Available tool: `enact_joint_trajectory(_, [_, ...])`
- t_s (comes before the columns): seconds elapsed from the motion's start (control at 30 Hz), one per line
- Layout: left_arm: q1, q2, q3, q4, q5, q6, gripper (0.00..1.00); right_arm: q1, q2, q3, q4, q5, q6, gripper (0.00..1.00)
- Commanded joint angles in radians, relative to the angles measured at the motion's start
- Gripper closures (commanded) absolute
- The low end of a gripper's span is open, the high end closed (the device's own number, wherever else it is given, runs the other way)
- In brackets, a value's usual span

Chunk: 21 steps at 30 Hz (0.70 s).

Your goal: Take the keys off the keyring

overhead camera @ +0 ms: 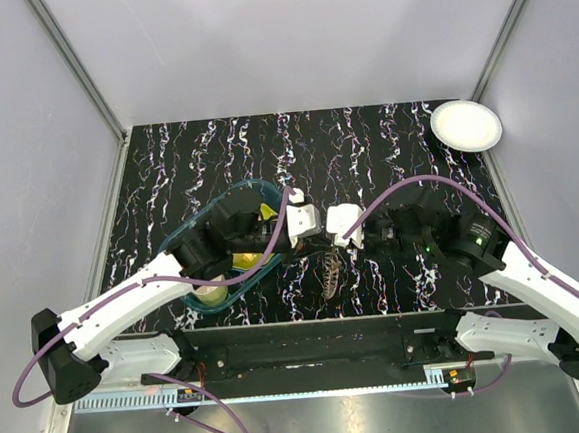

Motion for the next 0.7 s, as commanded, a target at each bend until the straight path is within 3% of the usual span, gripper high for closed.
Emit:
enact_joint_trajectory(0.0, [0.004, 0.009, 0.038, -0.014, -0.019, -0.021, 1.00, 0.007, -0.004, 0.082, 0.078, 0.032, -0.054, 1.00])
enact_joint_trajectory(0.4, [0.056, 0.032, 0.050, 0.025, 0.113, -0.135, 1.00, 0.017, -0.056, -0.012, 0.216, -0.043, -0.203, 1.00])
enact_joint_trajectory(0.67, [0.062, 0.041, 0.041, 0.069, 0.164, -0.169, 1.00, 0.027, -0.027, -0.032, 0.205, -0.017, -0.281, 1.00])
